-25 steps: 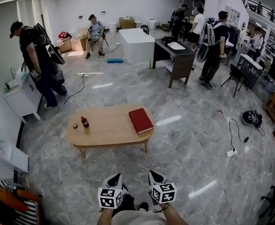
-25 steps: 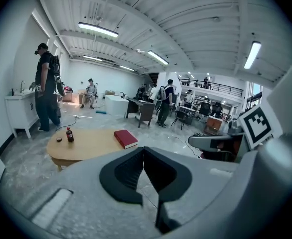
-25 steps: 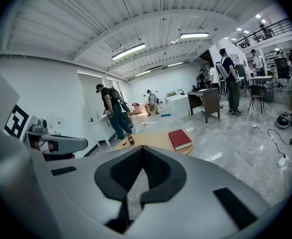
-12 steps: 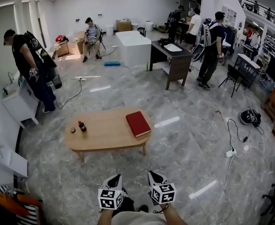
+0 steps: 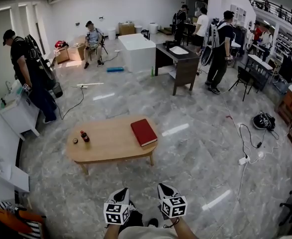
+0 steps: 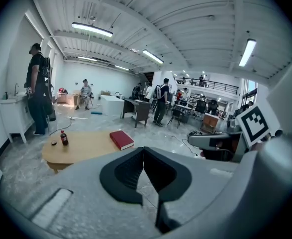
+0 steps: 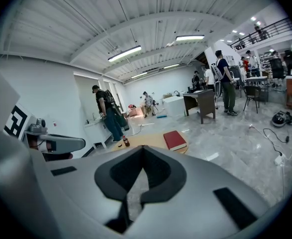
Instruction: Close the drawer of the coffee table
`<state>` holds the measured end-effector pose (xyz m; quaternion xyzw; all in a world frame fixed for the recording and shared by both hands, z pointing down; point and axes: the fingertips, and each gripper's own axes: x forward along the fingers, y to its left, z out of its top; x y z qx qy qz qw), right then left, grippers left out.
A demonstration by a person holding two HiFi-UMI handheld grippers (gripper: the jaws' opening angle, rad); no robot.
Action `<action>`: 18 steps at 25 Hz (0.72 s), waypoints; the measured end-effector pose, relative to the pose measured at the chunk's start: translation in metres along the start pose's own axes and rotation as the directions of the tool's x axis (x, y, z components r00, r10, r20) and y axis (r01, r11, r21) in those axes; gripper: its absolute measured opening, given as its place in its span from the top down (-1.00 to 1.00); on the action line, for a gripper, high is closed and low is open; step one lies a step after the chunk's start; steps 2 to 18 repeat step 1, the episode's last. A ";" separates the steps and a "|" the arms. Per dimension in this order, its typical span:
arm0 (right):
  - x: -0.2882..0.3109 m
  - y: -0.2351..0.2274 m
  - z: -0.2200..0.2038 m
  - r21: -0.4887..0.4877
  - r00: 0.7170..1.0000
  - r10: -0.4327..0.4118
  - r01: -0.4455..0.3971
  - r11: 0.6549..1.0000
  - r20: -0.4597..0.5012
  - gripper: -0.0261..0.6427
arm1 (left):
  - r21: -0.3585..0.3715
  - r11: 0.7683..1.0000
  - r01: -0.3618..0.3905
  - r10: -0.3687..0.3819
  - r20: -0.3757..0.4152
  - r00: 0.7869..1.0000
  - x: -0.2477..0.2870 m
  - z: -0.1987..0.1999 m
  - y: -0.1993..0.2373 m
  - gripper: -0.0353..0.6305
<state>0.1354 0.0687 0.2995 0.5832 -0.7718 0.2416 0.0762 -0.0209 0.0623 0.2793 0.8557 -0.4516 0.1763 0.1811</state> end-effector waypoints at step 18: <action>-0.001 -0.001 -0.002 0.001 1.000 -0.001 0.001 1.000 -0.003 0.88 | -0.003 1.000 0.001 -0.001 -0.004 1.000 -0.001 -0.003 -0.001 0.87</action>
